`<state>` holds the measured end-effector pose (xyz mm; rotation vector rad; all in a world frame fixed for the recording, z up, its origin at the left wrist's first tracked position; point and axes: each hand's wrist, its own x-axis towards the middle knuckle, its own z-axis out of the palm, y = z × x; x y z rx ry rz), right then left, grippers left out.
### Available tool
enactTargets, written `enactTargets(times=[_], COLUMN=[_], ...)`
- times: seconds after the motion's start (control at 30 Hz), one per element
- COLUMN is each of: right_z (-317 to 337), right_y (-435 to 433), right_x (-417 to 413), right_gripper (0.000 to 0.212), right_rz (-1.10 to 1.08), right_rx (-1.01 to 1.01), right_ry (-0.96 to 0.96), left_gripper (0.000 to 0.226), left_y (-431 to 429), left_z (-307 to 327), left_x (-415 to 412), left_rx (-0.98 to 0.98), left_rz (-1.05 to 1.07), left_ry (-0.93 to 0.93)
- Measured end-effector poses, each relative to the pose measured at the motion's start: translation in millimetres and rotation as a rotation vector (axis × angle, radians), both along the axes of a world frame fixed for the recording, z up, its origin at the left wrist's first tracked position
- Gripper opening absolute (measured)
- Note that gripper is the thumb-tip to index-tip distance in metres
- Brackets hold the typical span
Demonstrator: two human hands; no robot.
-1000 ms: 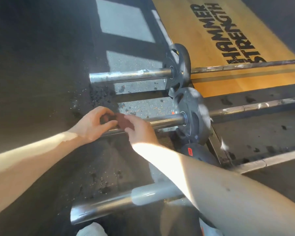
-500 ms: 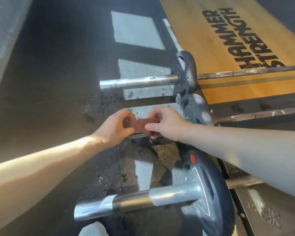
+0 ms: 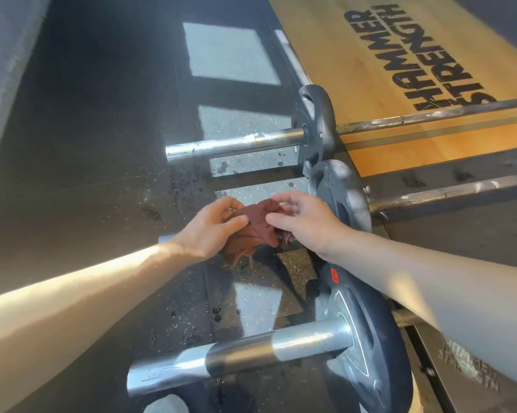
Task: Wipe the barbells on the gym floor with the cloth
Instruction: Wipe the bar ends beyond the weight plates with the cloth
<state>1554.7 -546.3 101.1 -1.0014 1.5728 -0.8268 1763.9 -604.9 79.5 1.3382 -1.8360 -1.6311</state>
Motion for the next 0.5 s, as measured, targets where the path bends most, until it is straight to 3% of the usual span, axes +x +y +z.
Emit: enactTargets(times=[0.13,0.27,0.37,0.43,0.5], right_z=[-9.1,-9.6,-2.6,3.7,11.5], right_y=[2.1,-0.4,-3.7,-7.9,-16.3], right_x=[7.8,14.4,12.4,9.1,10.9], right_gripper=[0.017,0.02,0.02,0.021,0.021], right_rz=[-0.081,-0.121,-0.083,-0.03,0.045], right_rx=[0.057,0.08,0.085,0.082,0.078], right_ry=[-0.058,-0.114,-0.103,0.013,0.103], left_gripper=[0.008,0.042,0.025,0.021,0.025], left_y=[7.7,19.8,25.1,22.2,15.5], left_z=[3.2,10.0,9.6,11.3,16.0], left_x=[1.4,-2.8,-3.7,3.2,21.0], left_rx=[-0.126,0.085,-0.038,-0.116,-0.049], left_rz=[0.005,0.012,0.01,0.013,-0.019], left_ry=[-0.125,0.015,-0.09,-0.181,-0.203])
